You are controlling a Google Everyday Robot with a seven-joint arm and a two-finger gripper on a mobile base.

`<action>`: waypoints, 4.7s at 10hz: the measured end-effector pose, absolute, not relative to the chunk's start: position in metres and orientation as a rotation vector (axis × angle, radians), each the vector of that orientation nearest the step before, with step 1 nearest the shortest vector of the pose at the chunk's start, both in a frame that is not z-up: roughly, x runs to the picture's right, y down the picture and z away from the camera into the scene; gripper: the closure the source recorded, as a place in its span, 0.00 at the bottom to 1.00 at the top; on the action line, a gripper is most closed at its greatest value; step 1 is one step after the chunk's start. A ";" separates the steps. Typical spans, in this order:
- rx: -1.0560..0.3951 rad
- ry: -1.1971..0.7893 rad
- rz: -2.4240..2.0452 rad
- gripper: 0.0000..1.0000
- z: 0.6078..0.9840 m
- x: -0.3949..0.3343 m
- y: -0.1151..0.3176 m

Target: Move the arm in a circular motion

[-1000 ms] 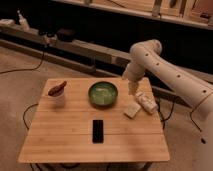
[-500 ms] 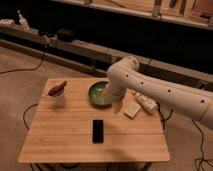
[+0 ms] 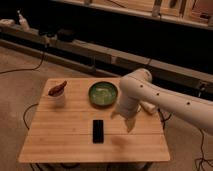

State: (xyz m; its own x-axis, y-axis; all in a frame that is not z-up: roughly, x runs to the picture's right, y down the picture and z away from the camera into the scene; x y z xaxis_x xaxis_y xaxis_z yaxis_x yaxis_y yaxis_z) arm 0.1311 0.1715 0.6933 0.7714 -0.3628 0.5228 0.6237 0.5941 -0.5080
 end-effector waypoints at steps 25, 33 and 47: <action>-0.612 -0.472 -0.753 0.35 0.734 0.003 0.144; -0.674 -0.101 -0.248 0.35 0.724 0.286 0.156; -0.503 -0.278 -0.560 0.35 0.809 0.053 0.059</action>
